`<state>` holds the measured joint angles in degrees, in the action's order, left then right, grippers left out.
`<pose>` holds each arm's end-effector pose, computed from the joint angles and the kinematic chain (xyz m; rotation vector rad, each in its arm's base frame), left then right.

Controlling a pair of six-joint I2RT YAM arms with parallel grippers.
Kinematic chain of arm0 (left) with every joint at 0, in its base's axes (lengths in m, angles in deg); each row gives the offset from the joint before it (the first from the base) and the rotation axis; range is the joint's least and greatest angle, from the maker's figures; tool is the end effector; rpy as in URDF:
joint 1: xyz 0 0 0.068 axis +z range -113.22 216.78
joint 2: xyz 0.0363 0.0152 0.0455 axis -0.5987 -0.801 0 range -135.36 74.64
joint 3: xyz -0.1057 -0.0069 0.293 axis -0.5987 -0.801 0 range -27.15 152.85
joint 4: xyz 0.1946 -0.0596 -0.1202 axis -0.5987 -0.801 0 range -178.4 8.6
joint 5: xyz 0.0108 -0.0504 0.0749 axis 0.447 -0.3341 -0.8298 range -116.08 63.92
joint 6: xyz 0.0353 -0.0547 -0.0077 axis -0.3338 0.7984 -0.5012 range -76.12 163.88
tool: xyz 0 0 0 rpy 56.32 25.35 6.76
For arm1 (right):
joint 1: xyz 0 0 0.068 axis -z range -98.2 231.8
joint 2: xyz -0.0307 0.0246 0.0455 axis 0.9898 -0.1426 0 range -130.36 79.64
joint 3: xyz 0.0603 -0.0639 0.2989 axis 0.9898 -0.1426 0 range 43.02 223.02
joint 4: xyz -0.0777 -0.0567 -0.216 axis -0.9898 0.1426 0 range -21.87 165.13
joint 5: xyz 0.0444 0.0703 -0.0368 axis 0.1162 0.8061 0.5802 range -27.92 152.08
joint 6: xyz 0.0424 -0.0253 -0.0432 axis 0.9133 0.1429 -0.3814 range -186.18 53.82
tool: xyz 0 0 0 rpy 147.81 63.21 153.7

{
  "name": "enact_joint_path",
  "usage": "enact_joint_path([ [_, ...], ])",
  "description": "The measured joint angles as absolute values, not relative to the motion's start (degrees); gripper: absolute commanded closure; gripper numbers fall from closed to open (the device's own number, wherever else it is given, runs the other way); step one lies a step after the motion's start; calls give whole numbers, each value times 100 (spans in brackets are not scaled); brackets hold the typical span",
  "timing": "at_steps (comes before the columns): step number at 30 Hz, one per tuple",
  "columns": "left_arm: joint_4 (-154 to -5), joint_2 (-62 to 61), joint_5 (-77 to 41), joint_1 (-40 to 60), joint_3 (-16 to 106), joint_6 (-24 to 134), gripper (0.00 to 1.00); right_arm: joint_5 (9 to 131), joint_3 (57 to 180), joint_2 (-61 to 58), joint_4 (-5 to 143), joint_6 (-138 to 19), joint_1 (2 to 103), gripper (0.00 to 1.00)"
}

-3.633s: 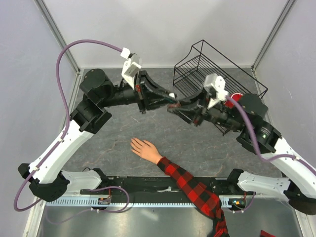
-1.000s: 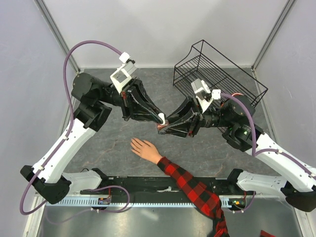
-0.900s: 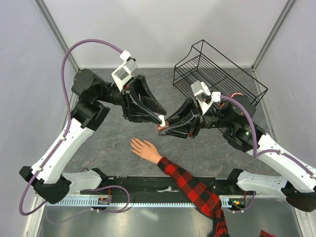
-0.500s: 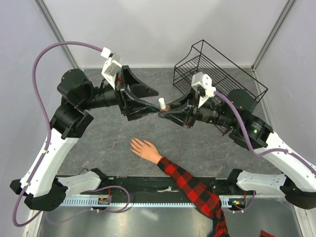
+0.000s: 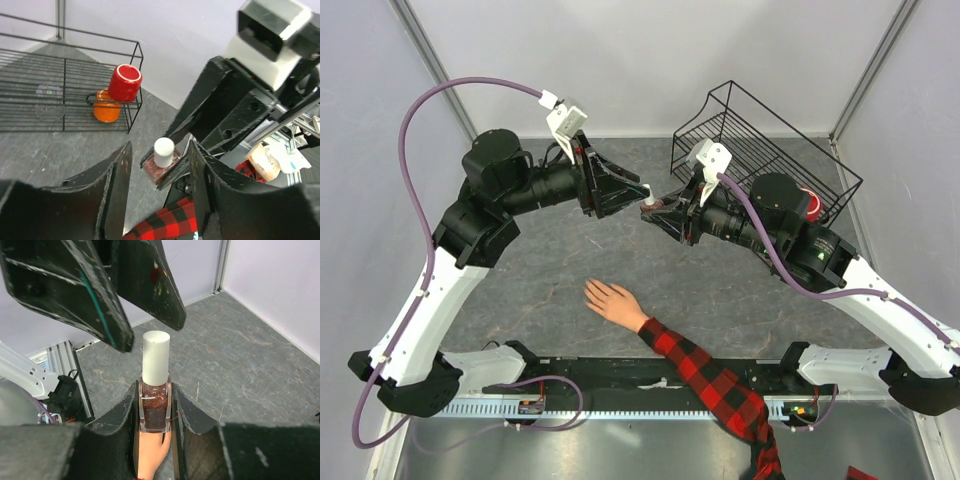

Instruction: Paint the nails

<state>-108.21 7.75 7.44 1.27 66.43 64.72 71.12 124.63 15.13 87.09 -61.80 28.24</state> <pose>0.1345 -0.1310 0.5443 0.6978 1.5628 -1.2076 0.1152 0.1697 0.5051 -0.8135 1.4696 0.9011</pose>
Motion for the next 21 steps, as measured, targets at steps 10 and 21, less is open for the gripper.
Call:
enact_joint_path([
  [10,-11162,567,698,16,6829,6345,54,7101,12463,1508,8709,-6197,2822,100],
  [21,-11359,412,706,-115,7047,6174,91,7096,12463,1506,8726,-6199,2824,100],
])
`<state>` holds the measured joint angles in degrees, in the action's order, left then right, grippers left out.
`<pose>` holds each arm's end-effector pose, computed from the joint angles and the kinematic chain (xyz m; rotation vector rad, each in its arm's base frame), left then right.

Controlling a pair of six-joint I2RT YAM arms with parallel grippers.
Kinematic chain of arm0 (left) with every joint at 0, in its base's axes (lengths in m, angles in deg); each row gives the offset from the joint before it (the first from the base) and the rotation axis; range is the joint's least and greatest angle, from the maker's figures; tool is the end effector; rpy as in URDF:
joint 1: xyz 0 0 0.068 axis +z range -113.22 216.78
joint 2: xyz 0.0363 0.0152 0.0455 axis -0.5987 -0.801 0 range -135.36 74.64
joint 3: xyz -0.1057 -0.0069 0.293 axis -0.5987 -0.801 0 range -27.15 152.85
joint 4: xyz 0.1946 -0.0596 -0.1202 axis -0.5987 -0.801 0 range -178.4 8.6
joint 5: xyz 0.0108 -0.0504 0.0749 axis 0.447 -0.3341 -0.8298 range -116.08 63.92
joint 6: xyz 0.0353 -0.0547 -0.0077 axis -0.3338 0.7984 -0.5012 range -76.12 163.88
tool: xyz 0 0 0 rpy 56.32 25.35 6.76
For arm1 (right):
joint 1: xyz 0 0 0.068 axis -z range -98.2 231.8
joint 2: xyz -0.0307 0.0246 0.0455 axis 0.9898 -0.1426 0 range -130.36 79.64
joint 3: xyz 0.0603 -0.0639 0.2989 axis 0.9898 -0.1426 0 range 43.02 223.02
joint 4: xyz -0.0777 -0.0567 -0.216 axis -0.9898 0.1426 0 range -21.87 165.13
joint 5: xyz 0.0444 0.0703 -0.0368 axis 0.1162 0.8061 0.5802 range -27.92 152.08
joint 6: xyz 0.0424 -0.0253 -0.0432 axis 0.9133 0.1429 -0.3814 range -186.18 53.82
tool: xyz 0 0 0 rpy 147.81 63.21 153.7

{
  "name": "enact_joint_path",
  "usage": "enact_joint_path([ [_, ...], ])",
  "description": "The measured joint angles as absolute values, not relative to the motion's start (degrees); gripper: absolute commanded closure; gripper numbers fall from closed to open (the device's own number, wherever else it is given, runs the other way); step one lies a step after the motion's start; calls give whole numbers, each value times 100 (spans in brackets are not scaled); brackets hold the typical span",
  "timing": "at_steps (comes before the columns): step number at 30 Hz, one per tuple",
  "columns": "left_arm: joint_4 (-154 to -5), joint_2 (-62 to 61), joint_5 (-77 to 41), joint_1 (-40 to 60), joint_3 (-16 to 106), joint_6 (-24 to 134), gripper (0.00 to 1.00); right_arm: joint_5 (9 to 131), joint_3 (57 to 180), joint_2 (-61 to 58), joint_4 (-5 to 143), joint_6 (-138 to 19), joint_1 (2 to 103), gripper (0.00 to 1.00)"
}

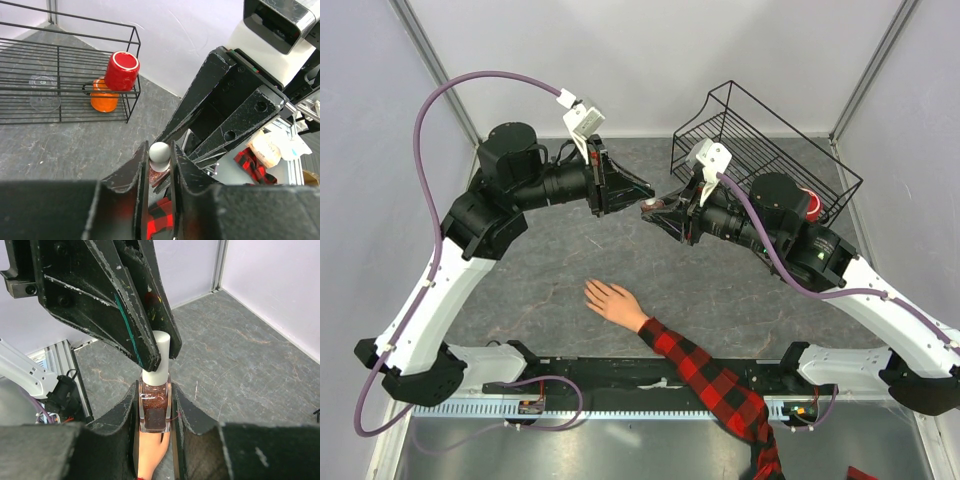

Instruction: Paint the nails

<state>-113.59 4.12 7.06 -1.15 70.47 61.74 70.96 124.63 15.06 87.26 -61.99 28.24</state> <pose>0.1421 -0.1465 0.5423 0.7652 1.6217 -1.1958 0.1156 0.1700 0.5045 -0.8152 1.4727 0.8955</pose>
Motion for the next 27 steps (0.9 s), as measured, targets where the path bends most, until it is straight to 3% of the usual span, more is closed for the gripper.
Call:
enact_joint_path([
  [3,-11446,375,717,-126,7113,6131,98,7070,12463,1504,8752,-6199,2828,93],
  [5,-11494,368,702,-137,7146,6104,98,7070,12463,1504,8752,-6202,2828,72],
  [6,-11521,368,682,-146,7159,6083,98,7072,12463,1504,8752,-6202,2828,53],
  [8,-11558,370,577,-168,7167,6039,98,7059,12460,1504,8763,-6217,2828,35],
  [9,-11586,370,473,-190,7167,5993,98,7044,12460,1502,8763,-6212,2828,20],
  [12,-11695,375,49,-225,7167,5842,98,6878,12432,1519,8757,-6243,2828,2],
  [21,-11641,563,-2144,-236,6577,5501,98,5732,11383,2068,8855,-6182,2828,2],
  [27,-10861,519,-4146,-236,5220,5503,98,5098,10345,2575,8910,-5771,2828,2],
])
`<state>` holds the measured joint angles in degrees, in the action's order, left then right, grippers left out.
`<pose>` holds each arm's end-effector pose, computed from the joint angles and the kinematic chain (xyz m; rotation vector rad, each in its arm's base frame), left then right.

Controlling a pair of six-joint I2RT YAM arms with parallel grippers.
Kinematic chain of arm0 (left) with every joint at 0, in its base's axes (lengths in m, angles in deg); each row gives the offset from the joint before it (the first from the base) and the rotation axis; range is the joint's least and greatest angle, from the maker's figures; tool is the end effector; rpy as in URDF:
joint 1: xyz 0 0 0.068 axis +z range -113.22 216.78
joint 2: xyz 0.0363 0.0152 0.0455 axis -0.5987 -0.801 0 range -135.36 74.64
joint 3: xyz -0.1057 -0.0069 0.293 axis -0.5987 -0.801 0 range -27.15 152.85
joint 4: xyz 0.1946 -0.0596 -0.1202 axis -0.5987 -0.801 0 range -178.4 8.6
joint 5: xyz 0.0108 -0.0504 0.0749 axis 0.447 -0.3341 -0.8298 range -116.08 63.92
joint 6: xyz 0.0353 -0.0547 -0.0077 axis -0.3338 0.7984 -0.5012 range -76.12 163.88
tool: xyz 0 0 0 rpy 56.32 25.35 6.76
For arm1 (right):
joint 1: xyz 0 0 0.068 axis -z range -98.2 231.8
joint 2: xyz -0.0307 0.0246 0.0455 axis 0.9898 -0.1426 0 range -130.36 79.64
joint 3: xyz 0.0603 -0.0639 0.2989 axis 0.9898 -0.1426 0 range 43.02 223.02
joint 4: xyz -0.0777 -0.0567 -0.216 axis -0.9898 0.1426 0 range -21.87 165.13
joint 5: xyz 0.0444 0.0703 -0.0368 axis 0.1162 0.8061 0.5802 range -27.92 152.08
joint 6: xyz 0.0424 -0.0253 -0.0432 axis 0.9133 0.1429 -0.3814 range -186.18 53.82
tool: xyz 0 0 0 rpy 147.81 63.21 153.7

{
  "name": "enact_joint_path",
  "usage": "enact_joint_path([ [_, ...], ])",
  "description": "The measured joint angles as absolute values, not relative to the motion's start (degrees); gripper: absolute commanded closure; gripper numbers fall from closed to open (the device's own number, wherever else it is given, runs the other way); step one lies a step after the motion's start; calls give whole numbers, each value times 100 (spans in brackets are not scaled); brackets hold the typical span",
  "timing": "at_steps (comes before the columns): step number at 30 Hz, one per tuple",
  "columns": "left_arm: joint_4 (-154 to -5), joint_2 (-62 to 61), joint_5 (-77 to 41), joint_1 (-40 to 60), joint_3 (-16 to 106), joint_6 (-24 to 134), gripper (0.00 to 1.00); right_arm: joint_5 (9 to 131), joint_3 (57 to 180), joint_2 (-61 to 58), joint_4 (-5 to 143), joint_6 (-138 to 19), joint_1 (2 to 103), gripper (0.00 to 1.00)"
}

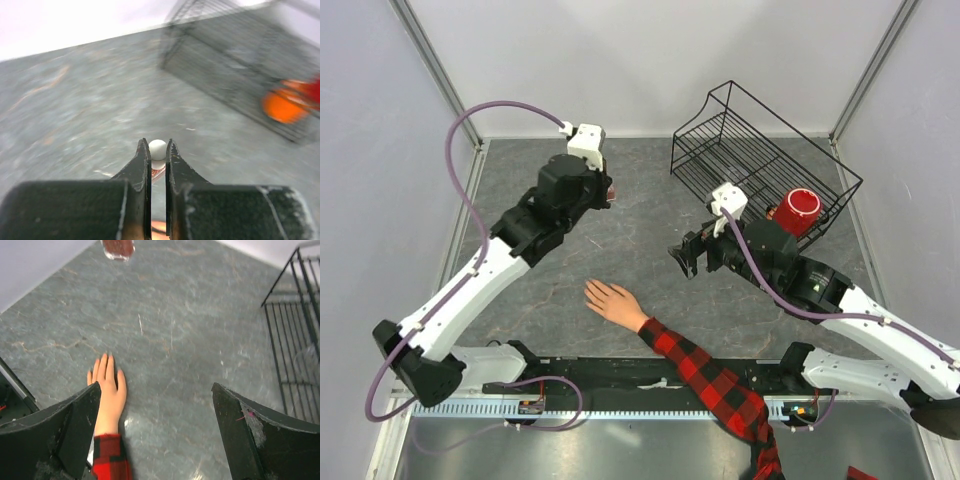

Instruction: Paint the nails

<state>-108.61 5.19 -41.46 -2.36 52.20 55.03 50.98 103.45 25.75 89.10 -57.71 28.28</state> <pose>0.1916 -0.1383 0.4578 0.2714 1.8571 -0.3558 0.1099 0.1320 0.4123 -0.5808 1.7647 0.5852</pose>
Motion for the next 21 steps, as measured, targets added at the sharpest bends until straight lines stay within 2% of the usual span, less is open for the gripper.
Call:
enact_joint_path([
  [7,-9737,-93,-5608,-135,4221,5783,98,4876,9632,3239,8964,-5336,2828,2],
  [21,-8246,-2434,-6052,433,3917,7506,98,4685,9494,3620,9010,-5200,2828,2],
])
